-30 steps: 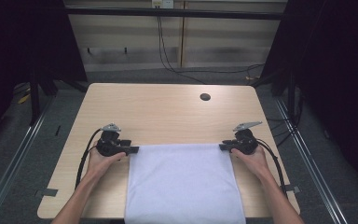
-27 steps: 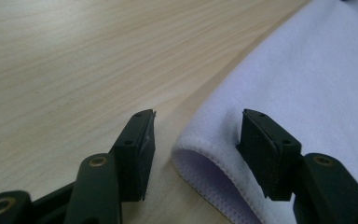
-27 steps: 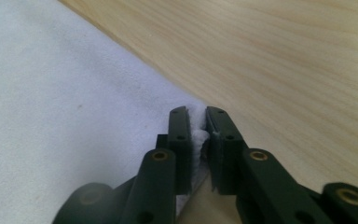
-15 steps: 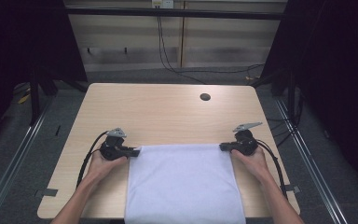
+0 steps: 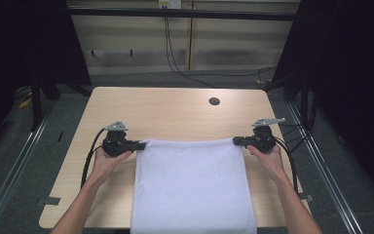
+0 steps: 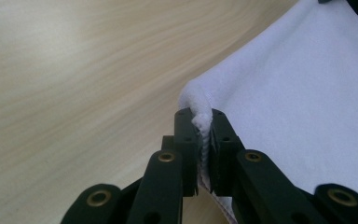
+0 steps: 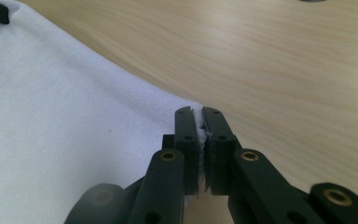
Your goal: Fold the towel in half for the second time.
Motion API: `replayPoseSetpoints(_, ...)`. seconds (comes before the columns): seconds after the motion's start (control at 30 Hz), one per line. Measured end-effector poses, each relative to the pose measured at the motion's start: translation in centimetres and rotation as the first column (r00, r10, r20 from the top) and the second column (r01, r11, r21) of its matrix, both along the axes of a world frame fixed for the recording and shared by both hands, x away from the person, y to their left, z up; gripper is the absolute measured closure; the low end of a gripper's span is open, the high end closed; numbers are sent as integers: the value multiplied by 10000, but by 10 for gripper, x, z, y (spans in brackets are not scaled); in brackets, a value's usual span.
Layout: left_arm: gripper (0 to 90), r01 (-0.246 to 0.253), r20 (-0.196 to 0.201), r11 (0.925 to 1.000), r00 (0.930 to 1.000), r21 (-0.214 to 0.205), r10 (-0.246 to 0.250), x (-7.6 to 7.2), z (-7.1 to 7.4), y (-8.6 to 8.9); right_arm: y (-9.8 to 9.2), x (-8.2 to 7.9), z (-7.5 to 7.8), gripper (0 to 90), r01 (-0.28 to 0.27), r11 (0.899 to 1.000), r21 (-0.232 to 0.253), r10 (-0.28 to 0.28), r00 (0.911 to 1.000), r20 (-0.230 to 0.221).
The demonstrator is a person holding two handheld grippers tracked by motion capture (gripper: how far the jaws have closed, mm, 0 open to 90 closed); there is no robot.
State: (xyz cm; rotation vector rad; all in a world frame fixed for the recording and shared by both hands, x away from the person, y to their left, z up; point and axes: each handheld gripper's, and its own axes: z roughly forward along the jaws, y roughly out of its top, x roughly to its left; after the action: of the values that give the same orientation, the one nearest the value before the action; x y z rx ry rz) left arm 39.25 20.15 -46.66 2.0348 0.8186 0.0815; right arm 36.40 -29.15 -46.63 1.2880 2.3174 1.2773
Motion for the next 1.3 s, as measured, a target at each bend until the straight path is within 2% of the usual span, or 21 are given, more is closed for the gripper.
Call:
replayPoseSetpoints(0.07, 844, -176, 86, 9997, 9998, -173, 178, 5, 4, 1, -2, 4, 3, 859, 51, 10000, -52, -50, 9999, 127)
replayPoseSetpoints(0.27, 845, -549, 328, 9974, 9979, -465, 565, 19, 19, -1, -6, 17, 16, 860, 220, 9995, 209, -227, 9992, 328)
replayPoseSetpoints(0.33, 846, -602, 390, 9972, 9973, -454, 620, 23, 23, -3, -6, 21, 20, 860, 245, 9993, 281, -257, 9988, 409)
replayPoseSetpoints(0.57, 844, -918, 649, 9940, 9933, -595, 956, 27, 32, 8, -4, 32, 34, 861, 247, 9985, 479, -282, 9970, 725)
replayPoseSetpoints(0.8, 842, -964, 989, 9933, 9898, -641, 1024, 28, 43, 11, 3, 38, 53, 861, 192, 9991, 387, -235, 9933, 1129)
replayPoseSetpoints(0.93, 841, -970, 1127, 9924, 9881, -760, 1052, 33, 52, 12, 1, 42, 60, 861, 329, 9991, 278, -359, 9927, 1152)
replayPoseSetpoints(1.13, 841, -928, 1371, 9923, 9851, -822, 1035, 38, 66, 6, -2, 47, 68, 862, 606, 9970, 473, -661, 9899, 1251)
replayPoseSetpoints(1.23, 837, -788, 1540, 9950, 9842, -613, 874, 43, 73, 4, -4, 50, 72, 861, 682, 9967, 431, -729, 9901, 1196)
replayPoseSetpoints(1.3, 837, -823, 1557, 9934, 9833, -802, 940, 45, 77, 3, -6, 53, 77, 862, 747, 9966, 360, -784, 9898, 1185)
